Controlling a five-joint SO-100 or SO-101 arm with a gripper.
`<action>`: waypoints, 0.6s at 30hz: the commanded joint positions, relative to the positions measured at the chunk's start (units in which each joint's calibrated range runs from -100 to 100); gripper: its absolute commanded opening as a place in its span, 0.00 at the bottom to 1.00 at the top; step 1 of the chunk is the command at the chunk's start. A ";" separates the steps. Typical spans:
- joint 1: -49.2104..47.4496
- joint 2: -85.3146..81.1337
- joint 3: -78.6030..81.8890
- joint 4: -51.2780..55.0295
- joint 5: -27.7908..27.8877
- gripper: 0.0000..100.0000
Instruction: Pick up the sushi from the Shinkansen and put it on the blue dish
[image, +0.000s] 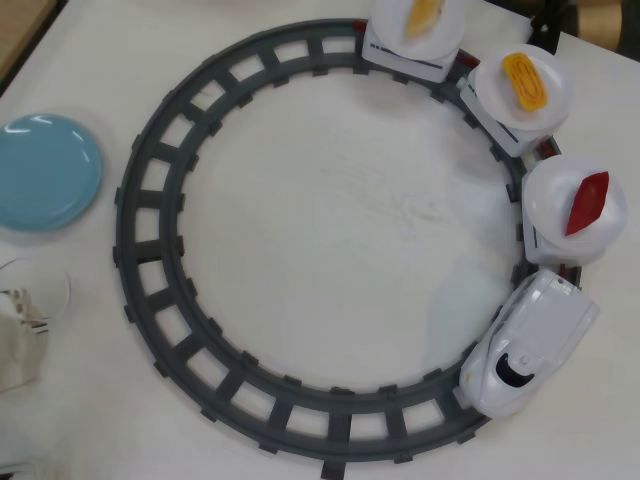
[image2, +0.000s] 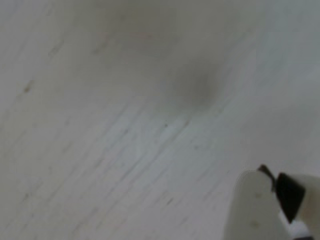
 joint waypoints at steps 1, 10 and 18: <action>0.59 -1.04 -1.89 -0.36 -0.27 0.03; 0.85 -0.37 -13.97 5.93 -0.32 0.03; 8.86 -0.21 -17.31 6.78 0.15 0.11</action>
